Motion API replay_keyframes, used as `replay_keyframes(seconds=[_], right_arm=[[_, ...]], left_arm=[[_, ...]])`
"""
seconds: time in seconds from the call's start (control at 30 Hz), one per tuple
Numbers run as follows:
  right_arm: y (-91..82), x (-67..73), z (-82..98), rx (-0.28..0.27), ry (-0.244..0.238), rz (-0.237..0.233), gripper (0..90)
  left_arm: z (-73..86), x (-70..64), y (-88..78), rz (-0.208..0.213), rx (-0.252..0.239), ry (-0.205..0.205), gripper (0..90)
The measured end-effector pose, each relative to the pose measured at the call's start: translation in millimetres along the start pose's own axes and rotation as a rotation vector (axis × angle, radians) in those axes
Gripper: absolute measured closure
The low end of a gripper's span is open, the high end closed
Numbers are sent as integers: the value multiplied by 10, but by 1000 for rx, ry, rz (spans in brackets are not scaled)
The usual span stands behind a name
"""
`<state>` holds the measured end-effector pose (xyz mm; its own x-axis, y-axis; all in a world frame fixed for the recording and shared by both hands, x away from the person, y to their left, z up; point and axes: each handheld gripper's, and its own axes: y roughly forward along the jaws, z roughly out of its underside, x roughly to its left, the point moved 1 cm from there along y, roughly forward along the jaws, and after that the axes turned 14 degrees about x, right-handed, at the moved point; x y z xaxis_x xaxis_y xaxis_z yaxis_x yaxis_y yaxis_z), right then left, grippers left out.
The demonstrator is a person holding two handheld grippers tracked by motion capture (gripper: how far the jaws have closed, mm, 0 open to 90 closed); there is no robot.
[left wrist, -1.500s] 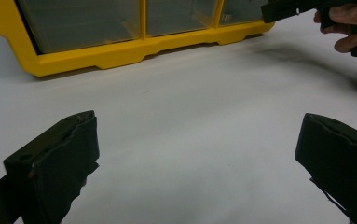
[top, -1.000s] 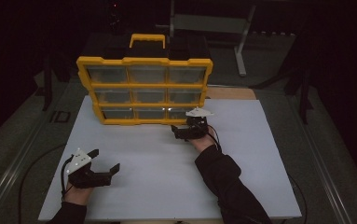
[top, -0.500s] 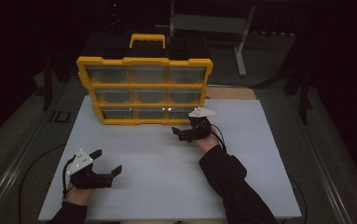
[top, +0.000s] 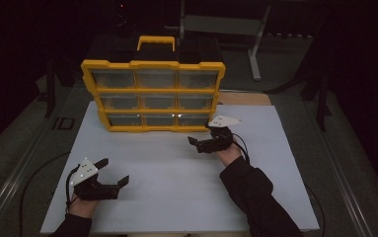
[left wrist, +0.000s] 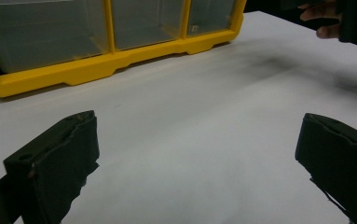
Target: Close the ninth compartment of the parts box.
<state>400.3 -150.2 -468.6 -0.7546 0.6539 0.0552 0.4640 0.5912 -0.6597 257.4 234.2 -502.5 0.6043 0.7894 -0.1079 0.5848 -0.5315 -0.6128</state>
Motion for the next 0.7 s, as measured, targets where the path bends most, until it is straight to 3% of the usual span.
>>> replay_keyframes(seconds=[0.7], right_arm=[[-507, -60, 371, -33, -2, -4, 95]], left_arm=[[7, 6, -8, 23, -10, 7, 0]])
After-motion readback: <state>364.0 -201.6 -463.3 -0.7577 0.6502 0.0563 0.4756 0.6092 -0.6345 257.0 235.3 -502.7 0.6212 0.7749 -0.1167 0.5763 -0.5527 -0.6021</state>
